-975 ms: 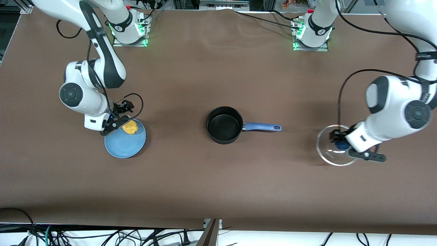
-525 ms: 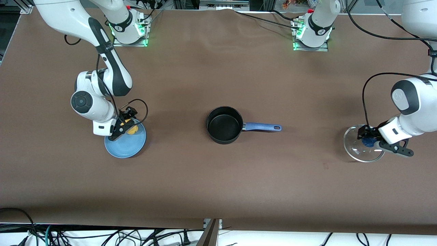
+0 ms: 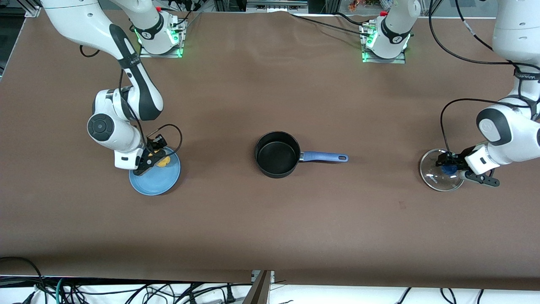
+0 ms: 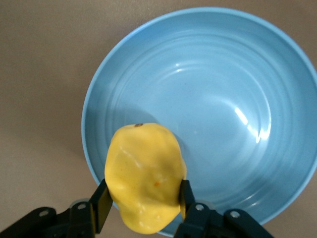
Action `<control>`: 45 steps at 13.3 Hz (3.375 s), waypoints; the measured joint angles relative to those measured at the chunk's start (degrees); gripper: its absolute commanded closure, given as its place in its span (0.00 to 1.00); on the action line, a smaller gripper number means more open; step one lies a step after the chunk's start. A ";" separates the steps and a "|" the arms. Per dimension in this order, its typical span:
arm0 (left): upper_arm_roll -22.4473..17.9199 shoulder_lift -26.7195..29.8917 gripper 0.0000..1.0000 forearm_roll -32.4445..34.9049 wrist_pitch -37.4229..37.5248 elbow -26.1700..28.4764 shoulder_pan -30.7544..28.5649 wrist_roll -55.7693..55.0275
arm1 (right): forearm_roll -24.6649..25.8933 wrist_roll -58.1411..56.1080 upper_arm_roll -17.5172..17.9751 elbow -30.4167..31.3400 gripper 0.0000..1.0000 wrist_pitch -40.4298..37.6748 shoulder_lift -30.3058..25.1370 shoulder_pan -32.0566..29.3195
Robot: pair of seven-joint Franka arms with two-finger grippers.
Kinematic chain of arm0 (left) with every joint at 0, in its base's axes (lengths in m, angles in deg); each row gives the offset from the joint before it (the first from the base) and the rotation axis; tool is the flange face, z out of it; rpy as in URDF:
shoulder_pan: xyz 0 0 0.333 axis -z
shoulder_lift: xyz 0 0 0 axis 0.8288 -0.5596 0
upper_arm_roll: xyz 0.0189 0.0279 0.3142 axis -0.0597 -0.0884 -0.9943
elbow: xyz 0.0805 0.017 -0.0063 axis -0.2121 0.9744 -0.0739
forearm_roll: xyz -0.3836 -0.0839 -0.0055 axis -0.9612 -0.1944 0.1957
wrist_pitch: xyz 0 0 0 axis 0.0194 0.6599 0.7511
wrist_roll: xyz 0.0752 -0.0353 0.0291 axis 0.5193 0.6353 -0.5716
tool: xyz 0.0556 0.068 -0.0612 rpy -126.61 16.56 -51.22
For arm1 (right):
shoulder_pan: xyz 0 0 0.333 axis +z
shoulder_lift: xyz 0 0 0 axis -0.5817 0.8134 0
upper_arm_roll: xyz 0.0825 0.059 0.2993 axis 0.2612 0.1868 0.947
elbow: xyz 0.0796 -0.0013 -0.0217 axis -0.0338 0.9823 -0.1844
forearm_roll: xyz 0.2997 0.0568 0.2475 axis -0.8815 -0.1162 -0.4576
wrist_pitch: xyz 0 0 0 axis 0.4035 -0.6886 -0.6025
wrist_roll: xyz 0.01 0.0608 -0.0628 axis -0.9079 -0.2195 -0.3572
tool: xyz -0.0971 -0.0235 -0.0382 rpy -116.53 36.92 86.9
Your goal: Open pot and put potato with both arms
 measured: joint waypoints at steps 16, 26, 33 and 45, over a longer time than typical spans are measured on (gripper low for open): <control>7.53 16.23 0.00 15.22 33.18 -18.81 1.97 -32.45 | -13.56 44.25 0.90 -26.67 0.76 -20.70 5.44 19.93; 9.78 26.02 0.00 15.31 45.17 -19.09 3.11 -39.48 | -15.10 69.84 0.74 -39.99 0.00 -15.75 16.64 30.10; 10.26 23.90 0.00 15.31 45.66 -21.83 4.21 -39.58 | -15.05 67.75 -7.20 -41.92 0.00 -24.52 11.79 25.12; 10.01 23.17 0.00 15.36 45.79 -23.55 4.87 -39.62 | -5.06 46.67 -24.01 -26.66 0.00 -53.24 -23.70 23.15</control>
